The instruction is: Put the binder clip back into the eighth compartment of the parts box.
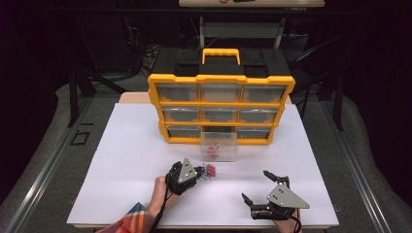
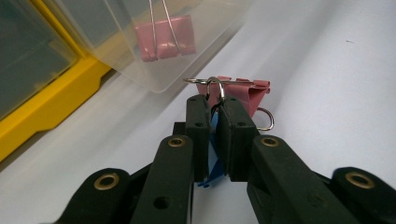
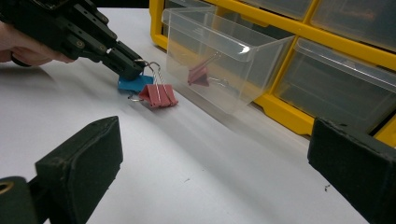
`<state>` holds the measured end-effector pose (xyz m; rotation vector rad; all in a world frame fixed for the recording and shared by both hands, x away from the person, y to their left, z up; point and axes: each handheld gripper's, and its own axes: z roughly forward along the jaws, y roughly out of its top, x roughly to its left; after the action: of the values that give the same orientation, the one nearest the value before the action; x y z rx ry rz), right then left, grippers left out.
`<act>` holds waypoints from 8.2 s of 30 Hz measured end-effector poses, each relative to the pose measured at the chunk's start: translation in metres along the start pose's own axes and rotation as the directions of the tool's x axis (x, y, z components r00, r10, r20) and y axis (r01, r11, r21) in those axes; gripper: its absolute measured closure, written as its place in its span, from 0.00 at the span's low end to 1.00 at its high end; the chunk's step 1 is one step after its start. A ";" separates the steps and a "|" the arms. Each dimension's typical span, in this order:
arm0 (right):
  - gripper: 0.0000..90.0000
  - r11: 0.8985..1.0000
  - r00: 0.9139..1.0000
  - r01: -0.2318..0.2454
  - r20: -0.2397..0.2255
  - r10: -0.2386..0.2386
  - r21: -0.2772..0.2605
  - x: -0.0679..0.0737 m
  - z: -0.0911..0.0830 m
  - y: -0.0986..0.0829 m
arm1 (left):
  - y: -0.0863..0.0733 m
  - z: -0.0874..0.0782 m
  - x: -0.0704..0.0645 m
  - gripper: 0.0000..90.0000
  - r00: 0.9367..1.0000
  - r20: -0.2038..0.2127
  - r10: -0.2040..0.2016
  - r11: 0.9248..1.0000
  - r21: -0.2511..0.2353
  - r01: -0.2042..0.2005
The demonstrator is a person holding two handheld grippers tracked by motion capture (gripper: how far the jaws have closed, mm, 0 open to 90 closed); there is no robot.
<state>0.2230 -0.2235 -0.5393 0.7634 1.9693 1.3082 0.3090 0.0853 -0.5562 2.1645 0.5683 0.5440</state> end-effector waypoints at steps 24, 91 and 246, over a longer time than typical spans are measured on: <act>0.03 1.000 1.000 0.000 0.001 0.000 -0.005 0.000 -0.001 0.000 | 0.000 -0.022 0.015 0.99 1.000 -0.024 0.003 0.999 -0.034 -0.004; 0.03 1.000 1.000 0.004 -0.004 -0.004 0.013 0.002 0.000 -0.001 | 0.080 -0.058 0.075 0.99 0.991 -0.119 -0.056 0.971 -0.239 0.026; 0.04 0.999 1.000 0.014 -0.026 -0.013 0.050 0.004 0.004 -0.002 | 0.011 0.017 0.018 0.83 0.938 0.264 -0.224 0.974 0.015 0.228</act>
<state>0.2232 -0.2193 -0.5427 0.7593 2.0313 1.2706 0.3352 0.0791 -0.5540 2.0772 0.6507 0.1310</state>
